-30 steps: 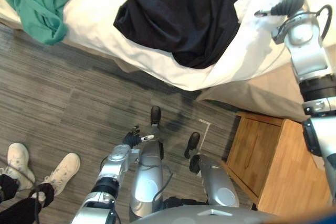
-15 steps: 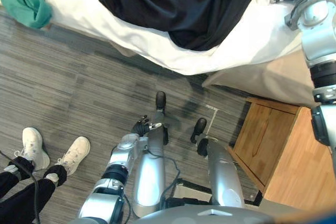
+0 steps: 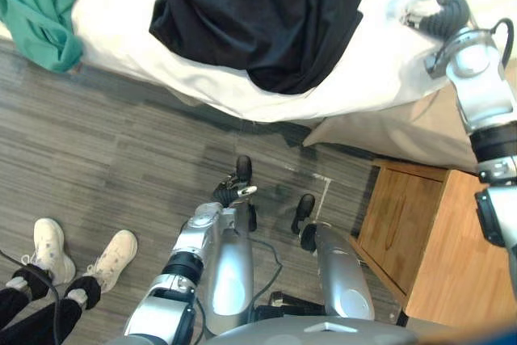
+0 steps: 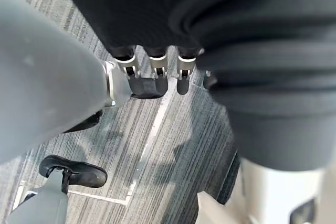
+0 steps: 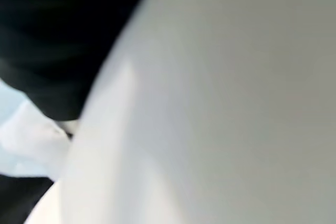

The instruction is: Tidy the bed and pick cloth on bed and put in laundry

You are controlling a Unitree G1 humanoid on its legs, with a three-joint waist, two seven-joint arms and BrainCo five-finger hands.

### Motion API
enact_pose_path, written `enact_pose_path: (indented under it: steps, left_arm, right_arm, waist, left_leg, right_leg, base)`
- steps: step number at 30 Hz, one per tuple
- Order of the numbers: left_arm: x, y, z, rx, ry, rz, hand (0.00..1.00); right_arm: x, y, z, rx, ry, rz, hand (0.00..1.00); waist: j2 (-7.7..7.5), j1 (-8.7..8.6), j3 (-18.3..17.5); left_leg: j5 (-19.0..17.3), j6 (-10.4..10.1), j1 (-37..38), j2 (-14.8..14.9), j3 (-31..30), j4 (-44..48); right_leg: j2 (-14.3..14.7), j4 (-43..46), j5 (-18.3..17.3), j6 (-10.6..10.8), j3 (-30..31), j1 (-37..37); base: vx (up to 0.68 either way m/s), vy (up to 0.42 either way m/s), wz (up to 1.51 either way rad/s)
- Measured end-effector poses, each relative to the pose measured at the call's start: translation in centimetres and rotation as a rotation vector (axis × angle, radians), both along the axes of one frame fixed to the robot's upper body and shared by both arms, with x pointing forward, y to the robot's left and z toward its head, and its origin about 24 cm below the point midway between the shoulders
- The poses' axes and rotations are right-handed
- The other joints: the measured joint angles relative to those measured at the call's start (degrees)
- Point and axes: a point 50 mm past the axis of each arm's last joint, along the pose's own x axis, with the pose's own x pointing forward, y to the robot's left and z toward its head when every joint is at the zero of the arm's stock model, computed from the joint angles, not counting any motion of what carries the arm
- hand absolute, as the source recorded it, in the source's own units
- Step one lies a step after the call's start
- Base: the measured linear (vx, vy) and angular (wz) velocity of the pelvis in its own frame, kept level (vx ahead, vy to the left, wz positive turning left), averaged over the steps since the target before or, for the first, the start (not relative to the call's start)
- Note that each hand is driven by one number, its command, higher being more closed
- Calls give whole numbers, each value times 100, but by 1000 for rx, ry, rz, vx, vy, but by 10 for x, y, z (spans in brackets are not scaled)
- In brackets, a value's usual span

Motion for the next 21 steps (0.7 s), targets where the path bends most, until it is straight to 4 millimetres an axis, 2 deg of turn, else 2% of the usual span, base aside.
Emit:
enact_pose_path:
  steps: [3, 5, 6, 7, 8, 12, 13, 15, 18, 19, 21]
  left_arm:
    - [-14, 4, -9, 15, 49, 0, 0]
    - [-29, 8, -20, 33, 102, -4, 0]
    - [-33, 7, -23, 34, 121, -11, 0]
    - [-41, 7, -29, 35, 150, -15, 0]
    - [-47, 8, -32, 34, 168, -13, 0]
    - [-67, 6, -45, 50, 240, -39, 0]
    - [-71, 5, -47, 51, 250, -44, 0]
    - [-81, -1, -53, 34, 278, -48, 0]
    - [-100, -10, -63, -5, 325, -46, 0]
    - [-103, -12, -64, -12, 335, -44, 0]
    - [-121, -16, -73, -31, 382, -34, 0]
  right_arm:
    - [-16, -14, -29, 96, 0, -21, 100]
    - [-28, -18, -64, 200, 25, -40, 100]
    - [-32, -19, -75, 222, 39, -48, 100]
    - [-38, -20, -95, 269, 66, -60, 100]
    - [-44, -19, -109, 302, 84, -66, 0]
    - [-69, -9, -160, 483, 125, -110, 0]
    - [-74, -9, -167, 518, 129, -124, 0]
    - [-89, -7, -190, 688, 114, -180, 0]
    - [-115, -5, -222, 930, 80, -266, 0]
    - [-118, -5, -225, 974, 66, -274, 0]
    - [-134, -4, -239, 1139, 1, -323, 0]
  waist:
    - [-5, -64, -20]
    - [-40, -227, -282]
    - [-39, -246, -382]
    - [-36, -282, -498]
    - [-31, -316, -591]
    - [-17, -396, -926]
    - [1, -423, -1010]
    - [61, -514, -1126]
    - [211, -601, -1345]
    - [239, -620, -1360]
    - [387, -665, -1490]
  left_leg:
    - [-88, 31, 476, -8, 230, -86]
    - [-68, 60, 765, -69, 388, -354]
    - [-56, 56, 840, -90, 423, -448]
    - [-30, 46, 1058, -131, 491, -635]
    - [-6, 40, 1195, -158, 556, -761]
    - [171, 47, 1770, -270, 720, -1308]
    - [202, 58, 1793, -282, 721, -1356]
    - [267, 91, 1999, -348, 722, -1480]
    - [211, 61, 2222, -438, 755, -1485]
    - [198, 49, 2287, -451, 766, -1487]
    - [114, 43, 2512, -470, 865, -1518]
  right_leg:
    - [-8, -308, 163, 90, 151, 461]
    - [-31, -556, 265, 143, 283, 665]
    - [-37, -621, 288, 151, 322, 705]
    - [-44, -727, 322, 172, 390, 844]
    - [-48, -801, 340, 188, 415, 946]
    - [-98, -986, 375, 234, 557, 1275]
    - [-103, -1004, 378, 240, 556, 1285]
    - [-145, -1072, 384, 263, 556, 1470]
    - [-209, -1230, 414, 339, 564, 1741]
    - [-224, -1259, 420, 351, 572, 1803]
    - [-247, -1339, 405, 384, 647, 1989]
  base:
    - [32, 60, -33]
    - [20, 50, -27]
    - [38, 31, -26]
    - [42, 26, -23]
    - [45, 27, -22]
    - [56, 26, -16]
    - [92, 24, -4]
    - [99, 21, 2]
    - [67, 31, -3]
    - [60, 41, -8]
    - [9, 37, -17]
